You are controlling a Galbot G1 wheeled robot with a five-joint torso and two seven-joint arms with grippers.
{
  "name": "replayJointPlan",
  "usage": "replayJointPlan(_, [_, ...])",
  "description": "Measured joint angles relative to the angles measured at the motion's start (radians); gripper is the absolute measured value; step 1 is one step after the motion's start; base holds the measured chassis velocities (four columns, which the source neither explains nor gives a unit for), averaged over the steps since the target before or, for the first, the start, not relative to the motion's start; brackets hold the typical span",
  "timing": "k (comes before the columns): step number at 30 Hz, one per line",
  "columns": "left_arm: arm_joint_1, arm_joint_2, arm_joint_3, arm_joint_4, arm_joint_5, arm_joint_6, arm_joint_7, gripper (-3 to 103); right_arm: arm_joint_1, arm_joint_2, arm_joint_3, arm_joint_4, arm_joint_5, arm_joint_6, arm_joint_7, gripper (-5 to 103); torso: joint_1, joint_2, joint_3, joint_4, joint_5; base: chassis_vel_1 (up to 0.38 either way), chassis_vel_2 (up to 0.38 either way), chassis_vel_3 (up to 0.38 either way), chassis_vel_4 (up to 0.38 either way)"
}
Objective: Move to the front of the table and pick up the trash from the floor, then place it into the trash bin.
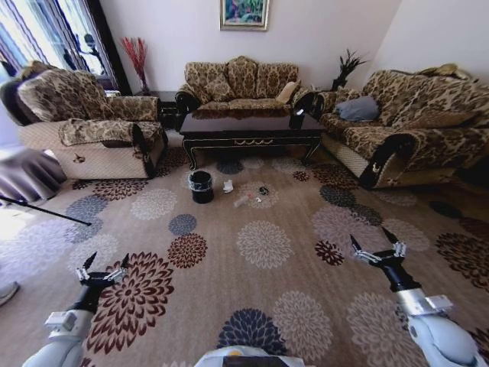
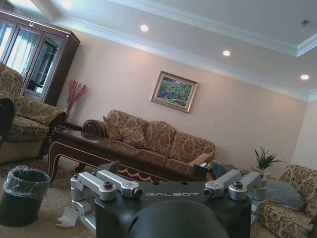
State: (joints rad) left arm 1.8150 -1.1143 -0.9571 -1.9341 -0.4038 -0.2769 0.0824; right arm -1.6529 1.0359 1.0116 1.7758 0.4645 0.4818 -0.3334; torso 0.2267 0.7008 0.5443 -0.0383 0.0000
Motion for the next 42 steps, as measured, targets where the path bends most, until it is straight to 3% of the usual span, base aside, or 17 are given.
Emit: replayJointPlan(42, [0.036, -0.017, 0.004, -0.026, 0.023, -0.003, -0.001, 100, 0.016, 0.017, -0.004, 0.015, 0.001, -0.007, -0.006, 100, -0.07, -0.174, -0.105, 0.0, -0.0001, 0.0, 0.0, 0.0, 0.0])
